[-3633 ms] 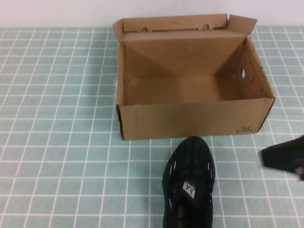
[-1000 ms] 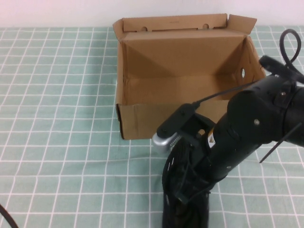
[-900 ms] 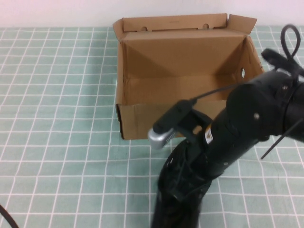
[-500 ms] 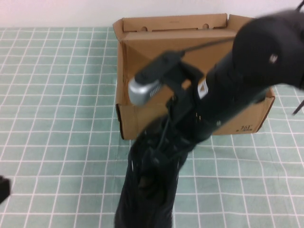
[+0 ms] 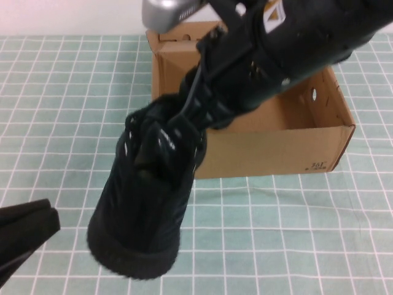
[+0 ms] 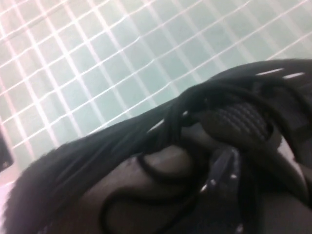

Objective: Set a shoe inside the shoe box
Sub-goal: Hand over the shoe

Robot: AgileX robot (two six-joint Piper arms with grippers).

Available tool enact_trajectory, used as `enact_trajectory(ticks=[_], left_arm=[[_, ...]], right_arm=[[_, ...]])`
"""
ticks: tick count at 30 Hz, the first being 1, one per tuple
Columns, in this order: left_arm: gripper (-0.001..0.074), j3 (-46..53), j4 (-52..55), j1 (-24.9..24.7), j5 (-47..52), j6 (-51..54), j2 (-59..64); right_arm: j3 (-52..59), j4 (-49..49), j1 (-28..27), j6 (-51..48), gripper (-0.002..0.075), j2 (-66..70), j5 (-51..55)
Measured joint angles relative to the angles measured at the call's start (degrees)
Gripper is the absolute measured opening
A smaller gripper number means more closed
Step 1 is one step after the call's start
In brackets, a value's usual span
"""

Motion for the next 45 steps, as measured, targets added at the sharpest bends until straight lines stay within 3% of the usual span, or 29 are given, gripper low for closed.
enact_trajectory(ticks=[6,12,17,22,27,35,38,40,45], left_arm=[[-0.0004,0.0,-0.76,0.0,1.18,12.28,0.12],[-0.0004,0.0,2.26,-1.59,1.36,12.71,4.21],[-0.0004,0.0,4.65,-9.68,0.4,15.05,8.44],[-0.0004,0.0,14.7,-18.72,-0.66,12.95,13.42],[-0.0004,0.04,17.85,-22.83,-9.69,8.59,16.69],[0.0006,0.13,12.67,-23.33,-29.91,1.2,19.04],[0.0055,0.13,10.61,-23.33,-30.97,-0.19,21.36],[0.0132,0.13,7.94,-23.33,-30.97,-0.46,23.19],[0.0451,0.13,3.12,-23.33,-31.45,-0.68,27.79]], right_arm=[[0.0,-1.86,0.0,1.13,-0.0006,2.19,-1.14],[-0.39,-11.21,0.0,7.82,-0.0006,4.86,-0.24],[-2.19,-14.43,0.0,8.66,-0.0006,6.72,1.33],[-3.96,-16.56,0.0,10.65,-0.0006,6.93,1.23],[-4.47,-20.92,0.0,16.59,-0.0006,6.93,1.07],[-4.47,-28.21,0.0,21.98,-0.0006,6.93,0.94],[-4.47,-31.08,0.0,28.47,-0.0006,6.93,-1.24],[-4.47,-31.11,0.0,29.8,-0.0006,6.93,-3.44],[-4.47,-30.85,0.0,29.8,-0.0006,6.93,-6.65]])
